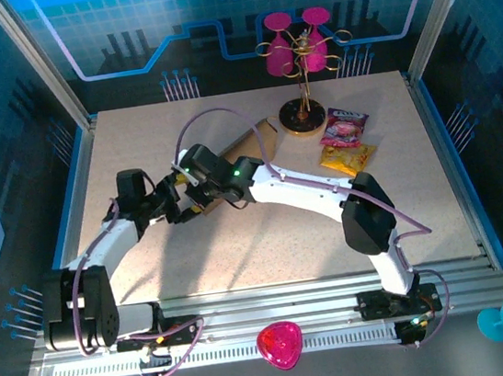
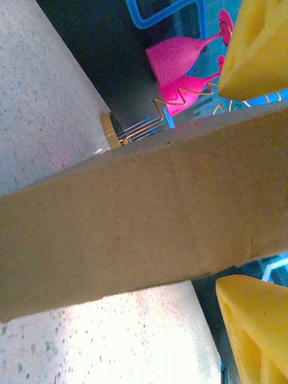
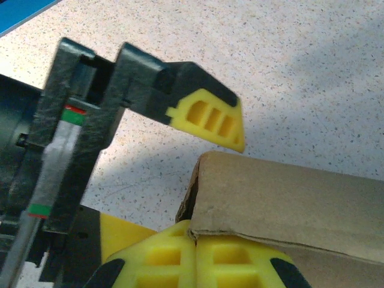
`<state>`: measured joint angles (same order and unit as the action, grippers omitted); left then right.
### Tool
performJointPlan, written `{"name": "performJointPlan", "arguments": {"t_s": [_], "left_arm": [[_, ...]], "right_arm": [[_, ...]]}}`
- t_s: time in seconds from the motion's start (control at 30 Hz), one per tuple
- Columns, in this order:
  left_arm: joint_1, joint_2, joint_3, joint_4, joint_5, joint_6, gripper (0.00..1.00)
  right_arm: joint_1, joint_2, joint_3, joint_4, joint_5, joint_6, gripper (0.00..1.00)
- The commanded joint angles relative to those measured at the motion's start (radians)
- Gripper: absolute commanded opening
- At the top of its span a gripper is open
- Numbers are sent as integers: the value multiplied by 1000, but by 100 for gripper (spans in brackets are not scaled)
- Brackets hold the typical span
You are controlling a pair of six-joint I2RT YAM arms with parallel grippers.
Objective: Fold the paper box
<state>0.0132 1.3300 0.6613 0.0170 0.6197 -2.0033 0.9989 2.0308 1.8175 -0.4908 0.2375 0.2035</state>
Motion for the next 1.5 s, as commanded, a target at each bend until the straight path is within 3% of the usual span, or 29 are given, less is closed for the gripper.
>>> {"name": "performJointPlan", "arguments": {"t_s": [0.0, 0.43, 0.9, 1.23, 1.47], "left_arm": [[-20, 24, 42, 43, -14, -96, 78], [-74, 50, 84, 29, -48, -116, 78], [-112, 127, 104, 54, -106, -194, 76], [-117, 151, 116, 43, -143, -225, 57], [-117, 158, 100, 50, -150, -235, 55]], "right_arm": [[20, -7, -46, -19, 21, -14, 0], [19, 7, -73, -44, 11, 44, 0], [13, 9, -87, -26, -99, 136, 0], [-19, -19, -122, -6, -185, 213, 0], [-40, -53, -112, -12, -241, 265, 26]]}}
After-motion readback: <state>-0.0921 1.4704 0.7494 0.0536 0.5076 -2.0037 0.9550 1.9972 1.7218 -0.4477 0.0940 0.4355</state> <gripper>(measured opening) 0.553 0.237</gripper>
